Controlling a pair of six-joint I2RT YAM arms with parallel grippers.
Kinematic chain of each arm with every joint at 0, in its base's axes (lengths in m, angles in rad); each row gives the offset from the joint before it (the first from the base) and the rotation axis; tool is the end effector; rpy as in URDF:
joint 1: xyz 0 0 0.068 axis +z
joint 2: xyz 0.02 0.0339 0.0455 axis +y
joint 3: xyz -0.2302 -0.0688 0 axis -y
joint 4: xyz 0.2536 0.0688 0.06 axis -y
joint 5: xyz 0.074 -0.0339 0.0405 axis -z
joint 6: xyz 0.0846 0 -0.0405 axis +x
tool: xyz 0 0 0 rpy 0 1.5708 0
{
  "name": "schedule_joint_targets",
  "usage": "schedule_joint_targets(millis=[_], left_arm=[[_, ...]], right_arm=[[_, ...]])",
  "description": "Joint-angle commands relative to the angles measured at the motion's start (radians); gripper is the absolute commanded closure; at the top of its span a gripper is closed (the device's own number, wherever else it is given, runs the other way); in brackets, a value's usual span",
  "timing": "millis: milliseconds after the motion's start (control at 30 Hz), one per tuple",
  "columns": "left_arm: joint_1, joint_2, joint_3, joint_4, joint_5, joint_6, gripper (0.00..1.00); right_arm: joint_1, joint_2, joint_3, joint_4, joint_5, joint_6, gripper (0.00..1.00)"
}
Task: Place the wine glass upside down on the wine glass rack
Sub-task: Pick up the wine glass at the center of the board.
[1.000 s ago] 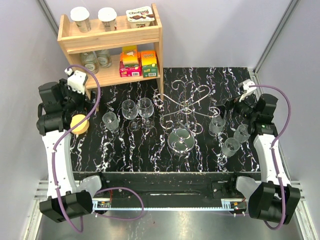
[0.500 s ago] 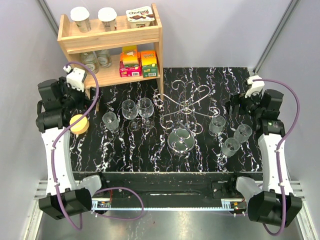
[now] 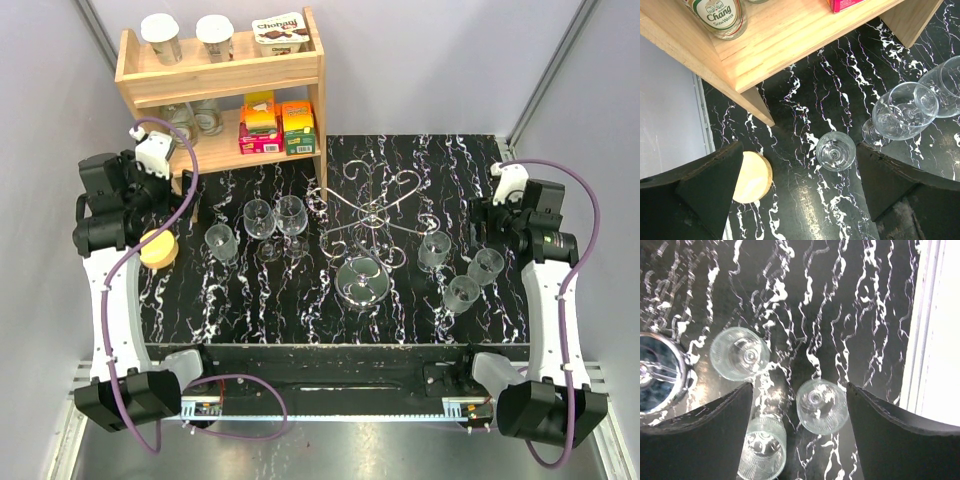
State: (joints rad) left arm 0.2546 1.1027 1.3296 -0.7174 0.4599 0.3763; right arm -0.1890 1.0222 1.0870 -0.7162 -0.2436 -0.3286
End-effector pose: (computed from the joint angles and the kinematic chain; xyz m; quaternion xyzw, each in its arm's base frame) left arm 0.2823 0.0347 0.3639 0.1678 0.8264 -0.0305 0.5367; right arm 0.2722 -0.0313 0.2916 -0.1158 0.8836 -0.0074 0.4536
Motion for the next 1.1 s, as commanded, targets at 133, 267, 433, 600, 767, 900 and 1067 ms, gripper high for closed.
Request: schedule_joint_targets(millis=[133, 267, 433, 600, 767, 900, 1067], left_arm=[[-0.009, -0.007, 0.033, 0.013, 0.002, 0.010, 0.01], [-0.014, -0.009, 0.016, 0.010, -0.001, 0.015, 0.01], [-0.018, -0.027, -0.013, 0.010, 0.014, 0.030, 0.01], [-0.025, -0.044, -0.029, 0.010, 0.026, 0.042, 0.01], [-0.032, -0.049, -0.044, 0.010, 0.028, 0.055, 0.01], [-0.034, -0.046, -0.056, 0.010, 0.028, 0.070, 0.01], [-0.037, -0.040, -0.056, 0.010, 0.028, 0.070, 0.01]], right_arm=[[-0.003, -0.001, 0.013, -0.124, 0.151, -0.072, 0.20], [-0.003, 0.003, 0.004, -0.155, 0.170, -0.096, 0.21], [-0.007, 0.029, 0.011, -0.175, 0.214, -0.119, 0.22], [-0.042, 0.076, 0.017, -0.189, 0.205, -0.142, 0.29], [-0.134, 0.139, 0.025, -0.227, 0.122, -0.191, 0.32], [-0.173, 0.156, 0.014, -0.233, 0.099, -0.224, 0.34], [-0.184, 0.176, -0.021, -0.212, 0.099, -0.234, 0.37]])
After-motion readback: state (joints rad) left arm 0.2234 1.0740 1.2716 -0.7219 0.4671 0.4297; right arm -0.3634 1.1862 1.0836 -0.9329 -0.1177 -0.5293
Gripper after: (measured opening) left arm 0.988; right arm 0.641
